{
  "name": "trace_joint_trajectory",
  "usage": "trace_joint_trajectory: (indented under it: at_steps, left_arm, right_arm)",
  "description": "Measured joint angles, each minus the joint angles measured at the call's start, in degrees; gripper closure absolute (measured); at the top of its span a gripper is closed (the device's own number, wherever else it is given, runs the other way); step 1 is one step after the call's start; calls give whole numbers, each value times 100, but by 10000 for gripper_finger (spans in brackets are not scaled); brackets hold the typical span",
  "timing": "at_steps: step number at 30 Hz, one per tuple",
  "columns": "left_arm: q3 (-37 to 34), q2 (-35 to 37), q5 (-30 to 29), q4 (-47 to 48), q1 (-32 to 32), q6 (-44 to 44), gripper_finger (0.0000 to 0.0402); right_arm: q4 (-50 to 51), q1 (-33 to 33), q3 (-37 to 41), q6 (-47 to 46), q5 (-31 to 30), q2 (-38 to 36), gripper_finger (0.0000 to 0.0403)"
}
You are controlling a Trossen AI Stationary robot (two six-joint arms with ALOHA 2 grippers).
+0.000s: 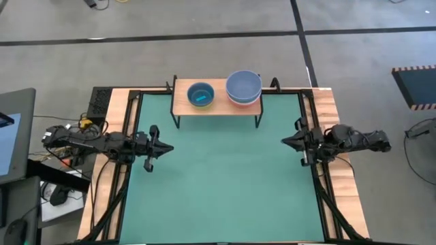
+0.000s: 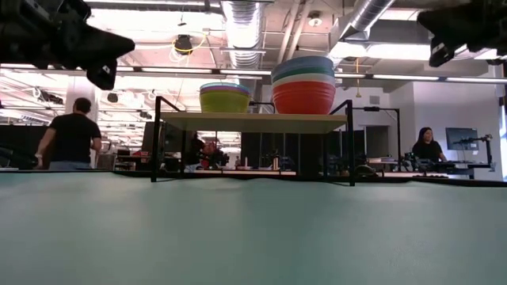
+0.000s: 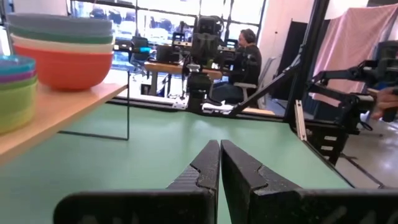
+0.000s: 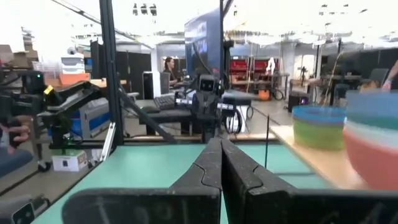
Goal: Place and stack bowls onto a shelf
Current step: Return to Home Position
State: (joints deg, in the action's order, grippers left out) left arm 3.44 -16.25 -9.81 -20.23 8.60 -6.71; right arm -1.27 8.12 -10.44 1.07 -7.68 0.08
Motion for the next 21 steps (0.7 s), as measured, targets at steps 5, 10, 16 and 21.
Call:
trace_joint_trajectory:
  at_steps: [5, 10, 16, 21]
  left_arm:
    - [-122, 108, -83, 33, 0, 10, 401]
    - [-273, 214, -254, 12, 0, 145, 401]
    - [-282, 204, -464, 196, -83, 72, 401]
    - [-284, 209, -437, 147, -427, 56, 401]
  right_arm:
    - [-108, 0, 169, -184, 51, 44, 382]
    - [-627, -31, 482, -125, 76, -2, 382]
    - [-1185, -153, 943, -179, 174, 2, 381]
    - [-958, -288, 994, -212, 179, 3, 381]
